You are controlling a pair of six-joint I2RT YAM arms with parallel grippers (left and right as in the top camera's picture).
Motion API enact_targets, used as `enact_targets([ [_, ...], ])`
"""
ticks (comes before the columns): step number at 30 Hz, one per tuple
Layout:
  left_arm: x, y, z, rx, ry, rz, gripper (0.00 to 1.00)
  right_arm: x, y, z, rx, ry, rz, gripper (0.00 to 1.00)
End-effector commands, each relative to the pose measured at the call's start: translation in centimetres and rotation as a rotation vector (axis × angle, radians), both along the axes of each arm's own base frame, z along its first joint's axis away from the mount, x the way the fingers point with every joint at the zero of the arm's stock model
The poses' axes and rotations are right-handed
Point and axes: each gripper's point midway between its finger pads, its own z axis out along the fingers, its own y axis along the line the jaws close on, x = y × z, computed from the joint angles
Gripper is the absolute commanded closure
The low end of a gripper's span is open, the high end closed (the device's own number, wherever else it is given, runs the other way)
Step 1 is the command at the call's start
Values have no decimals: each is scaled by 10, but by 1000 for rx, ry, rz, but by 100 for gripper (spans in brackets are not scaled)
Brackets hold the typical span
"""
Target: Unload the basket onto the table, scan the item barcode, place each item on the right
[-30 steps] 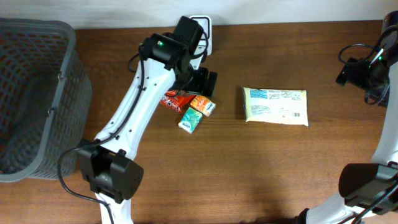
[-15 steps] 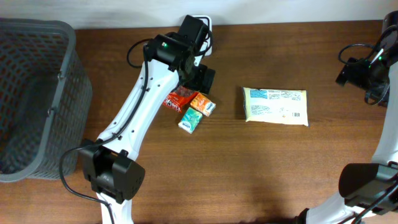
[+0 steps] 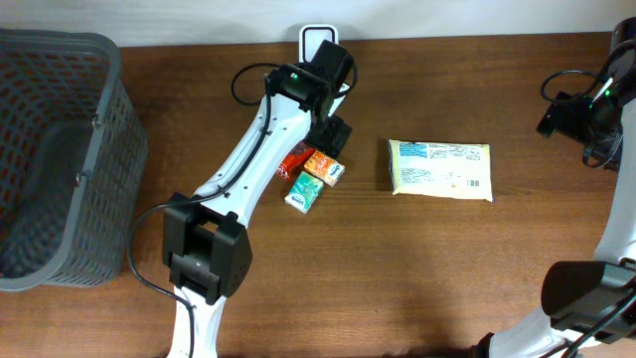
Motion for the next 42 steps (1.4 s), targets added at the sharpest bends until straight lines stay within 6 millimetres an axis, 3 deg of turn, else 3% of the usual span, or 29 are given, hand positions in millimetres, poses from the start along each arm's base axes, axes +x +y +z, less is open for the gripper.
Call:
enact_targets([
  [1,19,22,-2,35,-48,84,1,0,-3,0,-18,7,4,1],
  [2,22,28,-2,23,-49,126,0,0,-3,0,-18,7,4,1],
  [4,20,28,-6,-45,-8,155,9,0,-3,0,-18,7,4,2],
  [7,-3,-5,-18,-255,154,93,10,0,-3,0,-18,7,4,2],
  [10,-22,-18,-38,-272,228,64,4,0,-3,0,-18,7,4,2],
  [12,-17,-1,-50,-154,174,90,4,0,-3,0,-18,8,4,1],
  [16,11,69,-54,173,-8,206,11,0,-3,0,-18,7,4,2],
  [21,7,85,-60,194,29,229,12,0,-3,0,-18,7,4,1],
  [24,4,78,-68,144,55,219,14,0,-3,0,-19,7,4,2],
  [28,-6,53,-92,5,120,183,15,0,-3,0,-18,7,3,2],
  [33,-6,49,-109,-19,107,178,14,0,-3,0,-18,7,4,2],
  [35,-7,34,-116,-102,124,151,14,0,-3,0,-18,7,3,2],
  [36,-12,15,-118,-186,155,63,15,0,-3,0,-18,7,4,2],
  [38,-18,-4,-115,-240,170,-24,16,0,-3,0,-18,7,4,1],
  [40,-21,-12,-115,-236,169,-47,22,0,-3,0,-18,7,4,1],
  [42,-24,-17,-110,-214,159,-58,18,0,-3,0,-18,7,4,2],
])
